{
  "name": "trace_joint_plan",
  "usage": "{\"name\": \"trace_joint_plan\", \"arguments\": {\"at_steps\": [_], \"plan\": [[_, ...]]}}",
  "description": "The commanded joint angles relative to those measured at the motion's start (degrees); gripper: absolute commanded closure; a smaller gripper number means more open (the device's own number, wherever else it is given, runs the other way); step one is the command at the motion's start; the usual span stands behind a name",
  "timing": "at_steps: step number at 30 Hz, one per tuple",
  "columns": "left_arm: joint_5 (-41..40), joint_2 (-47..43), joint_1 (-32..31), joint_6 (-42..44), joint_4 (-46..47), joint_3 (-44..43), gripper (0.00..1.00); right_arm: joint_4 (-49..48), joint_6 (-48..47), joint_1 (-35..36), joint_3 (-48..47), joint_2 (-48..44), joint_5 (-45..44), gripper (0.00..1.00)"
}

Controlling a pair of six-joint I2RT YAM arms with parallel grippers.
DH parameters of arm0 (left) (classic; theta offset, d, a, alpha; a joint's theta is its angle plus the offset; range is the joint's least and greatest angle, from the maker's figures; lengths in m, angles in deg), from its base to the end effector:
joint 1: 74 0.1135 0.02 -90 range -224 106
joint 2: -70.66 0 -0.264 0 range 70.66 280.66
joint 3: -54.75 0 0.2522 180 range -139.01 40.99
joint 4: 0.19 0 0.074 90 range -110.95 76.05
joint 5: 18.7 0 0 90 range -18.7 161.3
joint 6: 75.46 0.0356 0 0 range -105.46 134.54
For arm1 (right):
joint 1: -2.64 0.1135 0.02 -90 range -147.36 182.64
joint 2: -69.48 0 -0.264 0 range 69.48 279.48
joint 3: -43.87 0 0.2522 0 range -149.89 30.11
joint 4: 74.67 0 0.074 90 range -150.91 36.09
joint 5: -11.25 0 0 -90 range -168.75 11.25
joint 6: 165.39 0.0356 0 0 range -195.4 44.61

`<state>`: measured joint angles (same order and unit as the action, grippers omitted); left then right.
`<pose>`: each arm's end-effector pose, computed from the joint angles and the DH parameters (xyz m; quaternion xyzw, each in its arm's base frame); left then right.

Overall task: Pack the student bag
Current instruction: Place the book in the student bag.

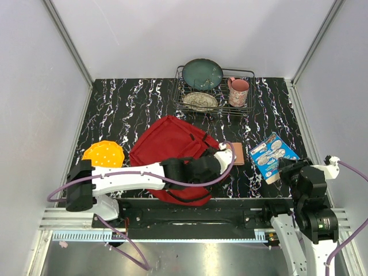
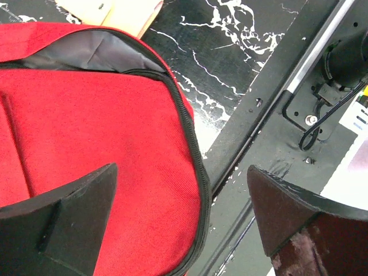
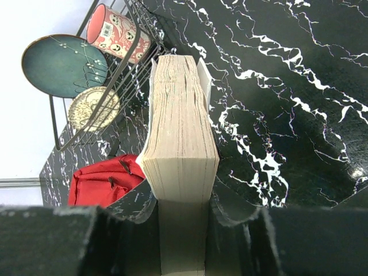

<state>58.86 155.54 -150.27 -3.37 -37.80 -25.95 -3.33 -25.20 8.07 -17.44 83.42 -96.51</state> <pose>0.0856 -0.3178 0.2856 0.4038 0.8138 -0.2300 0.3489 0.0341 -0.0077 0.3188 0.3932 0.7341 0.1367 0.5365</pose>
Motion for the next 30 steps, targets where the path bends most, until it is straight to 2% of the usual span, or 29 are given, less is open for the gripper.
{"name": "trace_joint_plan", "arguments": {"at_steps": [1, 4, 6, 14, 17, 18, 23, 25, 27, 28, 30], "plan": [[-2.67, 3.0, -1.42, 3.41, -1.46, -5.3, 0.01, -4.14, 1.48, -0.07, -1.76, -0.84, -1.14, 1.0], [-2.93, 5.73, -1.95, 3.06, -2.07, -6.97, 0.04, -4.49, 2.01, -0.07, -1.14, 0.13, 1.06, 1.0], [-4.76, 7.84, -2.13, 2.01, -3.9, -7.85, 0.13, -4.85, 2.19, -0.07, -0.88, 0.22, 2.02, 1.0], [-7.59, 12.24, -2.13, 1.39, -8.84, -10.76, 0.31, -5.64, 2.63, 0.02, 0.0, 0.3, 4.4, 1.0], [-8.55, 12.41, -2.13, 1.04, -8.93, -10.49, 0.42, -5.64, 3.15, 0.02, 0.26, 0.3, 4.66, 1.0], [-9.17, 12.41, -2.13, 0.86, -8.93, -10.49, 0.48, -5.64, 3.24, 0.02, 0.26, 0.22, 4.75, 1.0], [-9.7, 12.41, -2.13, 0.77, -8.93, -10.23, 0.69, -5.9, 3.07, 0.02, 0.35, 0.66, 5.19, 1.0], [-10.22, 12.33, -2.13, 0.42, -9.01, -10.14, 0.87, -5.82, 2.98, 0.02, 0.44, 0.74, 5.37, 1.0], [-11.62, 11.98, -2.13, -0.28, -9.28, -9.88, 0.97, -6.08, 2.98, 0.02, 0.35, 1.01, 5.54, 1.0], [-12.33, 11.8, -2.13, -0.54, -9.45, -9.88, 1.0, -6.08, 2.98, 0.02, 0.44, 1.09, 5.8, 1.0], [-14.97, 10.84, -2.04, -1.42, -9.89, -9.53, 1.0, -6.25, 3.07, 0.02, 0.35, 1.18, 6.07, 1.0]]}}
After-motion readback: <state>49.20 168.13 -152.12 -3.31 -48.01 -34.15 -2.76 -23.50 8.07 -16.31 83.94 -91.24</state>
